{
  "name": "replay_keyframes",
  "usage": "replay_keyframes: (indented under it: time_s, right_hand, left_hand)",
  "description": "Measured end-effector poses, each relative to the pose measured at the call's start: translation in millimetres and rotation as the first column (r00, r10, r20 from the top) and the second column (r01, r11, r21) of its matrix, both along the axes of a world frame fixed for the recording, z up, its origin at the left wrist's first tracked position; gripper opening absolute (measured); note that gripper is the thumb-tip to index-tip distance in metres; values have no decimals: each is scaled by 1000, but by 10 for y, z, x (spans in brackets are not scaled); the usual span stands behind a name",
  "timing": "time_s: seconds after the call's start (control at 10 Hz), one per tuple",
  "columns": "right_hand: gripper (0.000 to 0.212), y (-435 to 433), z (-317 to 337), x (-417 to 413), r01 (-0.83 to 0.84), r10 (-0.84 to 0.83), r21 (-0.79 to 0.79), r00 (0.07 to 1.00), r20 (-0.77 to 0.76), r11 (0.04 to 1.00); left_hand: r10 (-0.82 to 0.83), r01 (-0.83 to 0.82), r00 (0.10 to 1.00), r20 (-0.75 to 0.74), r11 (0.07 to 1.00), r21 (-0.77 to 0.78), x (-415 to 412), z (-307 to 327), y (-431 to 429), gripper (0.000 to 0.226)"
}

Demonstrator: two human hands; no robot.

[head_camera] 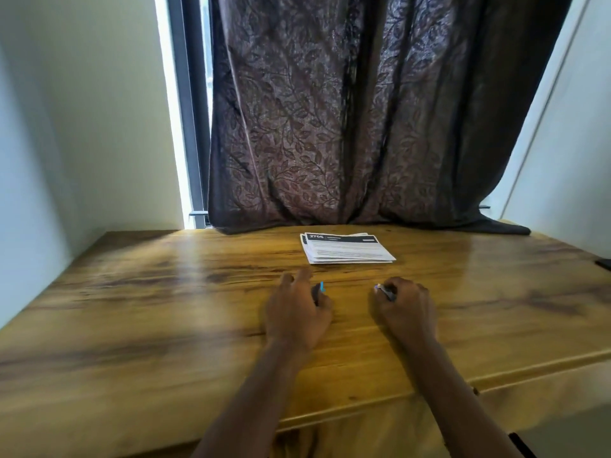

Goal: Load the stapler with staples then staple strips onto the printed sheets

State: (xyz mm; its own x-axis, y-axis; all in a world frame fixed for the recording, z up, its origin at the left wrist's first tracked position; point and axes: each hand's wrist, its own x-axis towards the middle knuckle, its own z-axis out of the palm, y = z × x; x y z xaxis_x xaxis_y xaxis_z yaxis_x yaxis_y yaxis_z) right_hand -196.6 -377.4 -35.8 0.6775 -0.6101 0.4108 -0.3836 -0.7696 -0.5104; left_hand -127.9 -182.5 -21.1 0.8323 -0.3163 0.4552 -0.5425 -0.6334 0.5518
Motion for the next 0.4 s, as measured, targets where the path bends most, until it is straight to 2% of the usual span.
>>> replay_keyframes:
  time_s: [0.1, 0.2, 0.3, 0.4]
  right_hand:
    - [21, 86, 49, 11, 26, -30, -47, 995, -96, 999]
    - [23, 155, 92, -22, 36, -51, -100, 987, -151, 994]
    - [29, 202, 112, -30, 23, -45, -162, 990, -135, 986]
    - [39, 268, 118, -71, -12, -1, -217, 998, -63, 976]
  left_hand:
    - [29, -27, 999, -14, 992, 120, -92, -36, -194, 42]
    - [-17, 23, 1000, -26, 961, 275, -167, -75, -276, 49]
    - [-73, 94, 994, -83, 957, 273, -215, -29, -156, 63]
    - [-74, 92, 991, -113, 982, 164, -137, 12, 225, 73]
